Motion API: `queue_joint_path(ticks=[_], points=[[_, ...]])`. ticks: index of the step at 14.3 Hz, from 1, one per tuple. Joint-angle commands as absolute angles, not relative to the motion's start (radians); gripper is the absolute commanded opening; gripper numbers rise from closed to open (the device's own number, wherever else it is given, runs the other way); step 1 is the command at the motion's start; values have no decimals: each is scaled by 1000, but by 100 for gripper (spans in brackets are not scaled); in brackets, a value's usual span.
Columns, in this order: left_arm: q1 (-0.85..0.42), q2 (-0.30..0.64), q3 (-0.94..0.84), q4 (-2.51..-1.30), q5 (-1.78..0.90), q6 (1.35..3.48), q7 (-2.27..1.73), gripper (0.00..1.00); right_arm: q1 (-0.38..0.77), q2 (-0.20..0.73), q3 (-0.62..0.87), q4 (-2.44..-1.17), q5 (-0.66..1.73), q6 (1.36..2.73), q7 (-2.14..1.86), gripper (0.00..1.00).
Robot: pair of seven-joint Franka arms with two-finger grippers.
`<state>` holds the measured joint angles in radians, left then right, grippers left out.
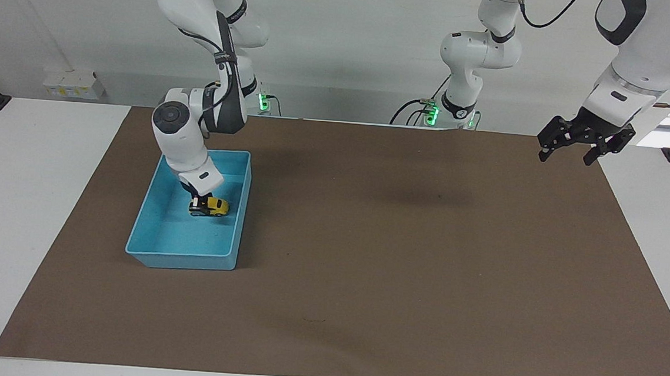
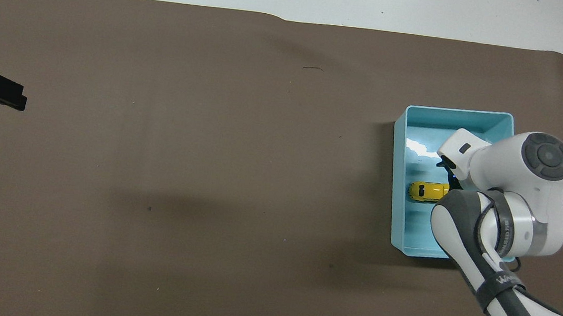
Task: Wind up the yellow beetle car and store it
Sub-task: 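Lift the car over the box rim and lower it inside, then open the right gripper and raise it away from the car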
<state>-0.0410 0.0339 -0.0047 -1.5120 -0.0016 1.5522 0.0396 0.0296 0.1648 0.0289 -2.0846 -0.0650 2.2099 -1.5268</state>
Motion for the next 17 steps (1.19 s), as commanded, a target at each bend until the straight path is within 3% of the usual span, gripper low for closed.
queue_joint_path(ticks=[1, 6, 17], points=[[-31, 8, -12, -1537, 6, 1545, 31, 100, 26, 153, 32, -1970, -58, 2070, -1537, 100], [-31, 8, -12, -1537, 6, 1545, 31, 100, 15, 152, 35, -1800, -17, 1918, -1471, 100], [-31, 9, -12, -1537, 6, 1545, 31, 100, 15, 17, 34, -1733, 28, 1764, -632, 100]])
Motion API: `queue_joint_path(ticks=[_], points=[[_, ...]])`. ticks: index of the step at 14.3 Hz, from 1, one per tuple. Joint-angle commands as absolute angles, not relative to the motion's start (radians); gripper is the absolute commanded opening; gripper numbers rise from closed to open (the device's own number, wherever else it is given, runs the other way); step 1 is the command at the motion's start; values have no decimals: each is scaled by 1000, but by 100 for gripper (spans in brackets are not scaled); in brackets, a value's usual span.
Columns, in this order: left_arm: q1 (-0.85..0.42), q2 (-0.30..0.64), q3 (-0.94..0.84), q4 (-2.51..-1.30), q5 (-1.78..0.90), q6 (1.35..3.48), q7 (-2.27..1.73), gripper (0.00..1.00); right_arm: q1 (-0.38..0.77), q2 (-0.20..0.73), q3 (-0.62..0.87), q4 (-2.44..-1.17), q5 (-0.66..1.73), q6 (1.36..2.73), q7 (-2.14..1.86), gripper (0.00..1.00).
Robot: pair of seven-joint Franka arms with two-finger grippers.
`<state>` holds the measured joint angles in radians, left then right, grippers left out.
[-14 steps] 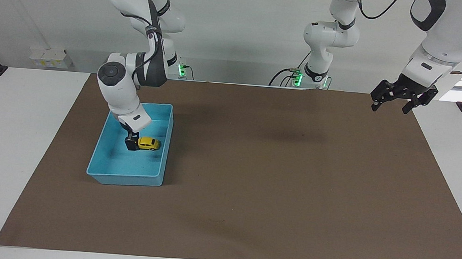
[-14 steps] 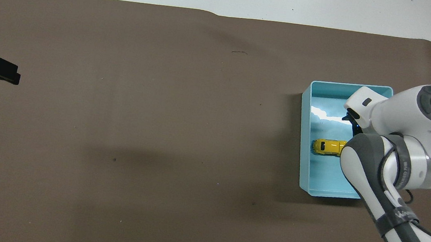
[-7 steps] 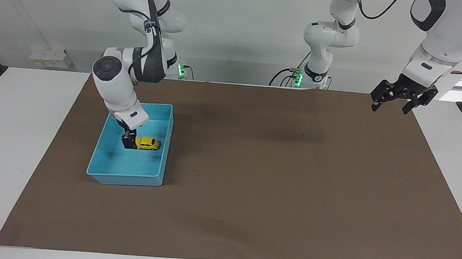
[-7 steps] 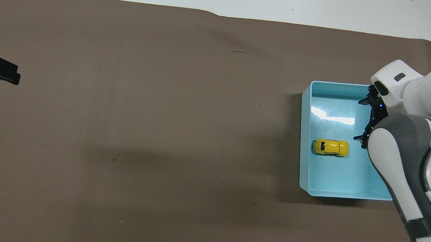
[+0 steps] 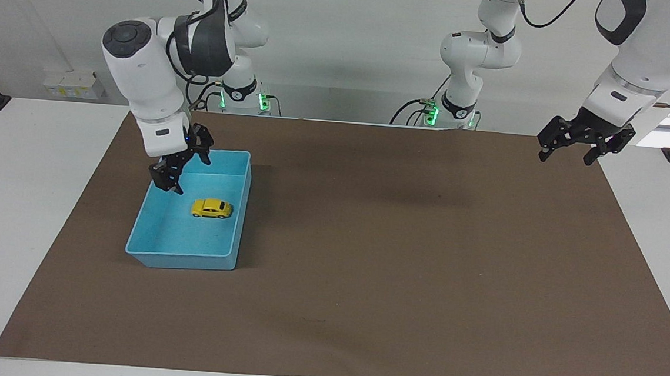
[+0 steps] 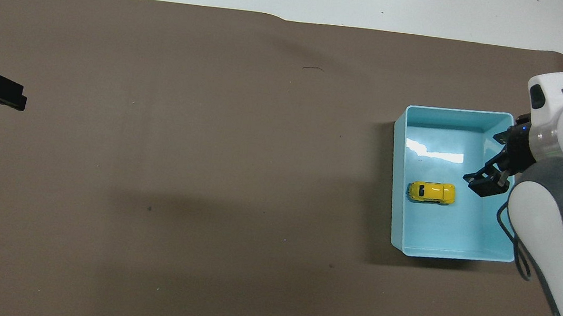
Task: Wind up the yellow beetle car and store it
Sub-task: 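Open the right gripper and raise it away from the car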
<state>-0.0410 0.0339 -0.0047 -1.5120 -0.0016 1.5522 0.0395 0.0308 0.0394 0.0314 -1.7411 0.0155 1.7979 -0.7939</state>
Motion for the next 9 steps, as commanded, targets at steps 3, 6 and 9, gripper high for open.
queue_joint_path(ticks=[3, 6, 9], points=[[-31, 8, -12, -1537, 6, 1545, 31, 100, 11, 12, 26, -1692, 26, 1698, -366, 100], [-31, 8, -12, -1537, 6, 1545, 31, 100, -17, 18, 12, -1620, 29, 1600, -241, 100], [-31, 8, -12, -1537, 6, 1545, 31, 100, 0, 18, 15, -1589, 28, 1542, 40, 100]])
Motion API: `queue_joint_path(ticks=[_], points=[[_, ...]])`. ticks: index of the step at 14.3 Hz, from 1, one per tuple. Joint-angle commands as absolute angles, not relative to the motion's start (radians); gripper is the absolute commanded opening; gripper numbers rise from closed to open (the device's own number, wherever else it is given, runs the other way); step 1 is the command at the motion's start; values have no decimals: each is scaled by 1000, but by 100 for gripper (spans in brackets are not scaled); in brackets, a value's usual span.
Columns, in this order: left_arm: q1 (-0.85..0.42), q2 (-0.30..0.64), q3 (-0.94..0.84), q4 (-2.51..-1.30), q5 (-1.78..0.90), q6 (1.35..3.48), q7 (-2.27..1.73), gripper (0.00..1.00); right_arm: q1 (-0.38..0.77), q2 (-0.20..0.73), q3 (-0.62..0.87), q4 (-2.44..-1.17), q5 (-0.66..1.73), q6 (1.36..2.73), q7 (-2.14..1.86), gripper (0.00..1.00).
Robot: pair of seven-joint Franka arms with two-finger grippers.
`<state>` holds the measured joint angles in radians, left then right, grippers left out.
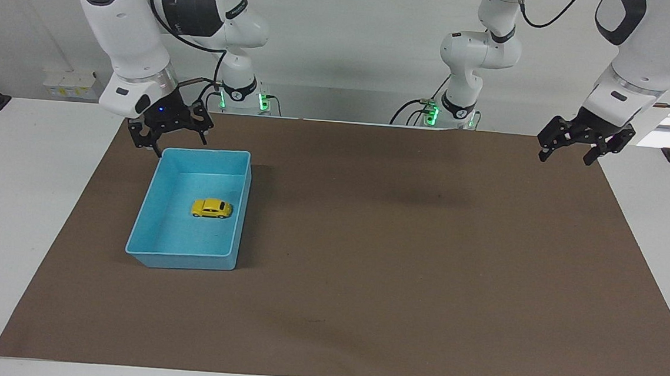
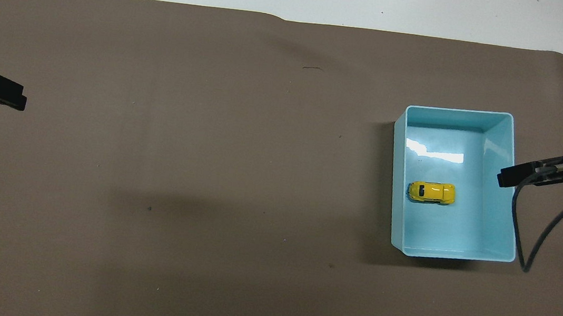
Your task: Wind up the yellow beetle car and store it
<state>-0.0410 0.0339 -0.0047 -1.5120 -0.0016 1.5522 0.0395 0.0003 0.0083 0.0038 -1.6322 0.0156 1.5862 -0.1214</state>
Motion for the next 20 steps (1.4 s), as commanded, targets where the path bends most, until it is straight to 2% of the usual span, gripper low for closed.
queue_joint_path(ticks=[1, 5, 20], points=[[-31, 9, -12, -1537, 6, 1545, 31, 100, -3, 26, 17, -1557, 29, 1522, 84, 100], [-31, 8, -12, -1537, 6, 1545, 31, 100, 0, 31, 23, -1488, 9, 1493, 90, 100], [-31, 9, -12, -1537, 6, 1545, 31, 100, 18, 17, 18, -1493, 2, 1525, 87, 100]])
